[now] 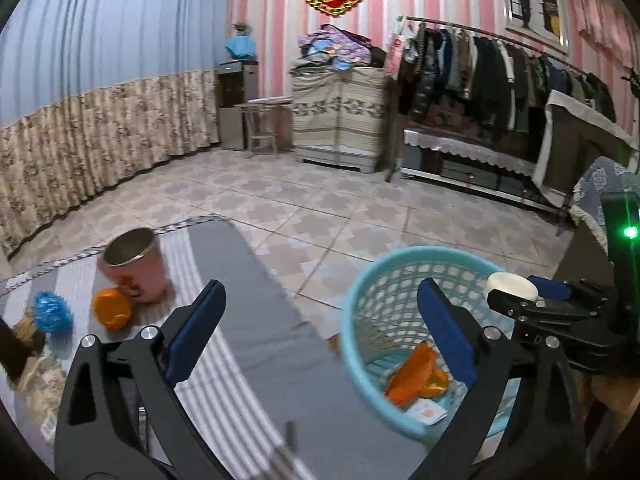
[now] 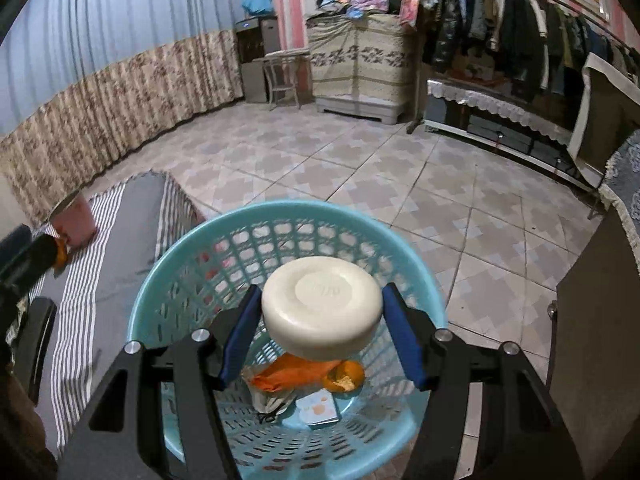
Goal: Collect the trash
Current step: 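Carry orange bag and white lid over the blue basket and open both tools, then grasp the black cylindrical cup by its rim with the left tool, then grasp the orange peel with the right tool while the left tool holds the black cup, then carry black cup and orange peel over the blue basket and open both tools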
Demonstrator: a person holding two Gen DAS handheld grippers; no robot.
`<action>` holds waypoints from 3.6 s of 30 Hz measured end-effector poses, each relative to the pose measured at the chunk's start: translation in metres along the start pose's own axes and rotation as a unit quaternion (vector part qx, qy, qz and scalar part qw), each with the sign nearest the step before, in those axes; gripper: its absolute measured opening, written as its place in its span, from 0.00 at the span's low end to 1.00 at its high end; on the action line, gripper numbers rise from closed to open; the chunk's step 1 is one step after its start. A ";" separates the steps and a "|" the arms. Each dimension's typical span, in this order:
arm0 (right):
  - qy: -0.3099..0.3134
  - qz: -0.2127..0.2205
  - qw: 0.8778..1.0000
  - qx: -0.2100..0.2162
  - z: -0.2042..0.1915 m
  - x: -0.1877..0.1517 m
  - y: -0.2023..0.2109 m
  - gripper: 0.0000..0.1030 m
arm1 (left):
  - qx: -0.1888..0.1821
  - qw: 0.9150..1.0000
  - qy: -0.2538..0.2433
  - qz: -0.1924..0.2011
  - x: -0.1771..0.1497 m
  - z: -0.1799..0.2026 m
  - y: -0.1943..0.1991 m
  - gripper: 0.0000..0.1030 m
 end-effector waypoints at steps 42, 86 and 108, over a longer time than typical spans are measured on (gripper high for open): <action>0.082 0.039 0.995 0.036 -0.160 -0.043 0.017 0.92 | 0.232 0.962 0.124 -0.071 -0.108 -0.349 0.074 0.95; 0.175 -0.118 0.973 0.094 -0.382 -0.043 -0.085 0.38 | 0.223 0.960 0.166 -0.043 -0.123 -0.407 0.083 0.60; 0.146 0.026 0.988 0.042 -0.148 -0.016 0.069 0.36 | 0.194 0.973 0.119 -0.026 -0.090 -0.346 0.102 0.60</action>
Point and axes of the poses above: each gripper's, at about its wrist camera, not at the fingertips, and y roughly against the way its jaws point, z to its right, x to its top, the point moved 4 cm from there along -y, roughly the way its jaws point, and after that the axes turned 6 degrees about -y, right-handed, at the moved point
